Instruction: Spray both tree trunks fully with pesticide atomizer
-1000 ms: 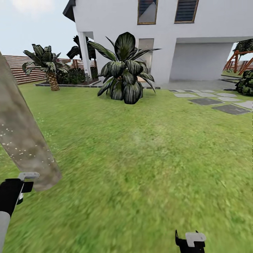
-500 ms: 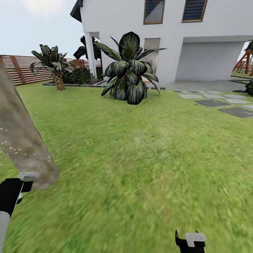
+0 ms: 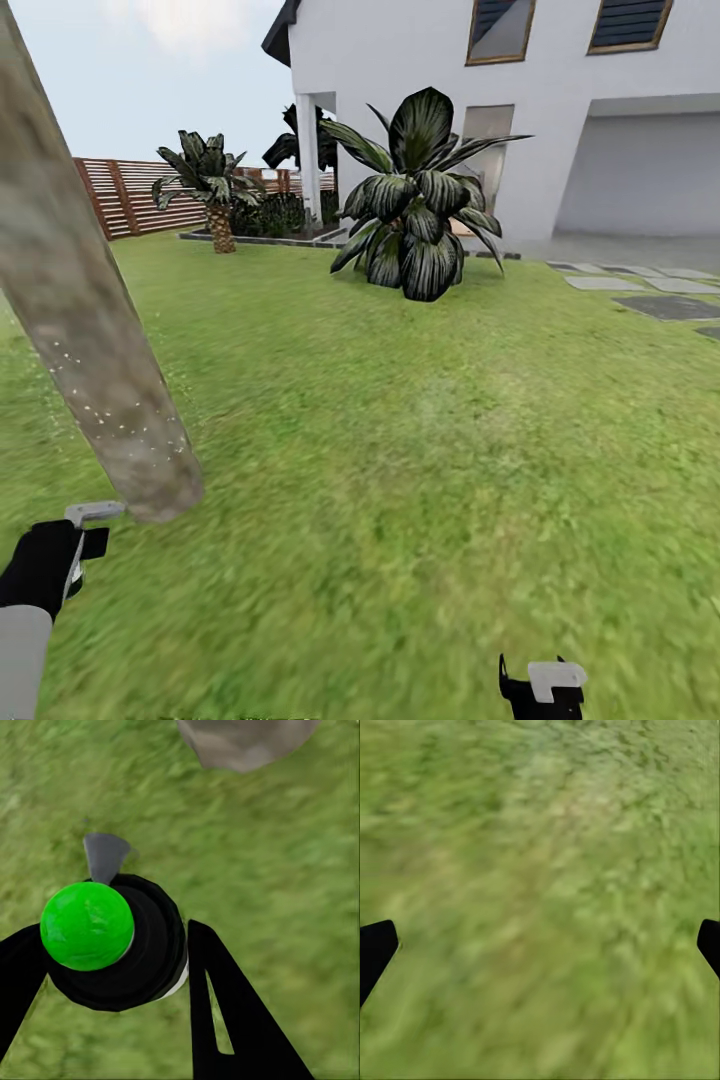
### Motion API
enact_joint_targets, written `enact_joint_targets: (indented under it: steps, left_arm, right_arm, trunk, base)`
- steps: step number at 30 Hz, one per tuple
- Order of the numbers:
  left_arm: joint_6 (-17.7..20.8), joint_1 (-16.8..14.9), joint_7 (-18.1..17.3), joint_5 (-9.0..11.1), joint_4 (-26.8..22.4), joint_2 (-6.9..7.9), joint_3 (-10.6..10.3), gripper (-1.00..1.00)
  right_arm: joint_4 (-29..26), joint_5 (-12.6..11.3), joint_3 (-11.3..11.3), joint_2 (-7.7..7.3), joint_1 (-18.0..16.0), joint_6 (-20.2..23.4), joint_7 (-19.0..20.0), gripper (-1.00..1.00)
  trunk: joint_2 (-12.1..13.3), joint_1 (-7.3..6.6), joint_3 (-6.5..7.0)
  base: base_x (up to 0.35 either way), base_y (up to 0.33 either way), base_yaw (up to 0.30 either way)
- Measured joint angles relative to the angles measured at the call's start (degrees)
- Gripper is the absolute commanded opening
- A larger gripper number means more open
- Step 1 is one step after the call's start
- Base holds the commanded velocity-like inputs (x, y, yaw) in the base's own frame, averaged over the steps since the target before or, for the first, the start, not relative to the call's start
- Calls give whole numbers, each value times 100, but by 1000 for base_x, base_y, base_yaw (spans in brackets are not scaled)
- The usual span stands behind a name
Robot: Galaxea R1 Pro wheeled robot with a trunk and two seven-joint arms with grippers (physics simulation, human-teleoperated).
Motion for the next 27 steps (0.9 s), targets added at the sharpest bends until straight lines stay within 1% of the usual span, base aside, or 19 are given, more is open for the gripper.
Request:
enact_joint_targets:
  steps: [1,2,4,7,11,12,13,14,18,19,22,27]
  left_arm:
    - [-146,-2,92,-3,-2,-27,13,-100]
    - [-395,-3,181,10,9,-50,27,-100]
    - [-641,-3,240,18,46,-71,38,-100]
    - [-819,-1,272,4,79,-118,37,-100]
    - [-877,-1,283,-9,90,-127,32,-100]
    - [-937,-3,286,-9,93,-131,29,-100]
    - [-1162,-1,334,-15,102,-141,32,-100]
    - [-1229,-1,417,-22,106,-142,34,-100]
    - [-1274,2,777,-19,162,-110,45,-100]
    - [-1274,3,808,-12,172,-101,45,-100]
    - [-1273,2,825,-6,179,-97,40,-100]
    - [-1273,1,794,0,187,-127,23,-100]
  right_arm:
    - [0,1,0,0,1,0,0,100]
    - [0,-2,0,1,1,0,0,100]
    - [0,-4,0,1,1,2,0,100]
    - [2,-2,9,10,2,2,0,100]
    - [7,-1,3,10,1,-4,0,100]
    - [8,0,2,10,2,-4,0,100]
    - [7,0,1,10,2,-5,0,100]
    - [4,-1,1,6,0,-5,0,100]
    - [2,-4,2,1,-1,-5,0,100]
    - [5,-3,1,1,1,-2,0,100]
    - [8,-3,2,5,1,2,0,100]
    - [9,-5,1,9,3,1,0,100]
  trunk:
    - [0,0,0]
    - [0,0,0]
    - [0,0,0]
    - [0,0,0]
    - [0,0,0]
    - [0,0,0]
    - [0,0,0]
    - [0,0,0]
    - [0,0,0]
    - [0,0,0]
    - [0,0,0]
    - [0,0,0]
  base:
    - [7,0,278]
    - [39,0,278]
    - [102,-53,274]
    - [188,-152,147]
    - [229,-183,22]
    - [236,-185,2]
    - [237,-185,1]
    - [237,-185,1]
    - [238,-183,0]
    - [260,-159,0]
    - [287,-122,66]
    - [313,-63,253]
